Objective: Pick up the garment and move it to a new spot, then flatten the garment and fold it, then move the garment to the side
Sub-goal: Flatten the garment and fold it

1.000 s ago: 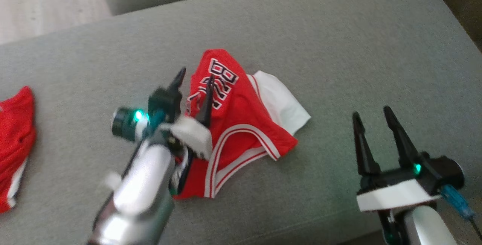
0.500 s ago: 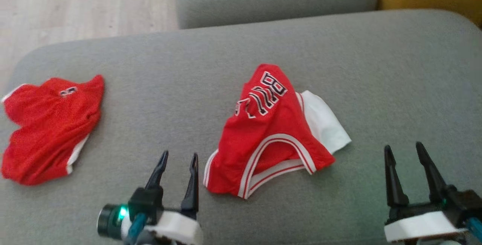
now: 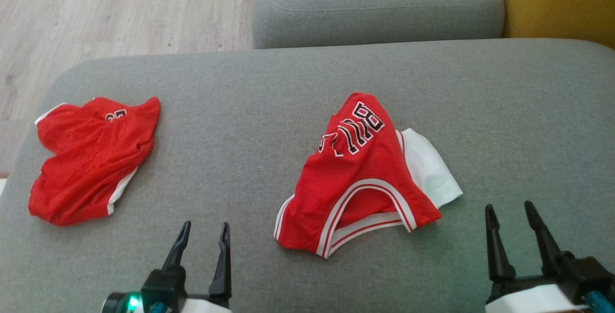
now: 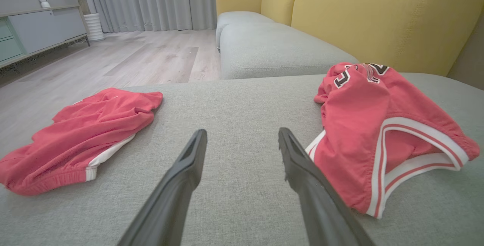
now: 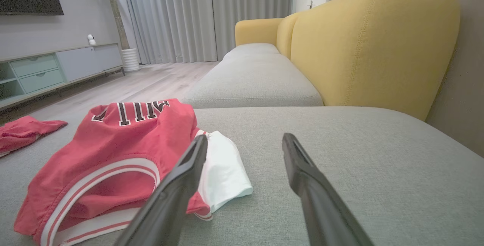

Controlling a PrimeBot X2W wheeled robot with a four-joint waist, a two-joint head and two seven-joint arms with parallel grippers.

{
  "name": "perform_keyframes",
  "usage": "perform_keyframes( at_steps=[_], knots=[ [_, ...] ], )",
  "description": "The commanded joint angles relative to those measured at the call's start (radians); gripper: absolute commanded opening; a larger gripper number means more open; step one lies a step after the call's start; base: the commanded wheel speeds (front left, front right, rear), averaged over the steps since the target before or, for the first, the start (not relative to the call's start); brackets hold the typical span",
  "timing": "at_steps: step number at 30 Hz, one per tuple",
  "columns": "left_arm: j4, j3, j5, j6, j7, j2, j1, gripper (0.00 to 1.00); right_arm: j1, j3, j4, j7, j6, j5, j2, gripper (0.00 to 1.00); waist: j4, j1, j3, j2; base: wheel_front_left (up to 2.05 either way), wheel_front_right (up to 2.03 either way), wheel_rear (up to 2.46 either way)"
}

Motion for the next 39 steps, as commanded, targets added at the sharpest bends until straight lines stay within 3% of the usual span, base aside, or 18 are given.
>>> perform_keyframes(
  at_steps=[1, 7, 13, 21, 28, 34, 35, 36, 39],
  knots=[
    [-0.035, 0.038, 0.01, -0.007, -0.012, -0.007, -0.042, 1.0, -0.025, 0.029, -0.025, -0.011, 0.008, -0.011, -0.008, 1.0, 0.002, 0.0001, 0.003, 0.0, 0.0, 0.0, 0.0],
    [-0.043, 0.056, 0.018, -0.021, -0.012, -0.021, -0.05, 1.0, -0.057, 0.081, 0.0, 0.022, 0.008, 0.042, 0.001, 1.0, -0.001, 0.0001, 0.018, 0.0, 0.0, 0.0, 0.0],
    [-0.046, 0.057, 0.026, -0.033, -0.012, -0.031, -0.065, 1.0, -0.137, 0.159, 0.055, 0.279, 0.008, 0.254, 0.019, 1.0, 0.006, 0.0001, 0.044, 0.0, 0.0, 0.0, 0.0],
    [-0.037, 0.053, 0.021, -0.033, -0.012, -0.039, -0.079, 1.0, -0.175, 0.137, 0.107, 0.517, 0.008, 0.531, 0.024, 1.0, 0.042, 0.0001, 0.072, 0.0, 0.0, 0.0, 0.0],
    [-0.037, 0.048, 0.018, -0.027, -0.012, -0.041, -0.092, 1.0, -0.228, 0.115, 0.16, 0.574, 0.008, 0.623, 0.024, 1.0, 0.064, 0.0001, 0.092, 0.0, 0.0, 0.0, 0.0],
    [-0.035, 0.04, 0.011, -0.024, -0.012, -0.042, -0.102, 1.0, -0.298, 0.109, 0.203, 0.59, 0.008, 0.632, 0.024, 1.0, 0.074, 0.0001, 0.1, 0.0, 0.0, 0.0, 0.0],
    [-0.035, 0.037, 0.007, -0.022, -0.012, -0.042, -0.103, 1.0, -0.311, 0.107, 0.214, 0.592, 0.008, 0.63, 0.024, 0.65, 0.076, 0.0001, 0.101, 0.0, 0.0, 0.0, 0.0],
    [-0.035, 0.034, 0.005, -0.02, -0.012, -0.042, -0.104, 1.0, -0.325, 0.105, 0.226, 0.592, 0.008, 0.625, 0.024, 0.0, 0.077, 0.0001, 0.102, 0.0, 0.0, 0.0, 0.0],
    [-0.034, 0.023, -0.005, -0.013, -0.012, -0.042, -0.106, 1.0, -0.367, 0.102, 0.246, 0.588, 0.008, 0.572, 0.024, 0.0, 0.079, 0.0001, 0.102, 0.0, 0.0, 0.0, 0.0]
  ],
)
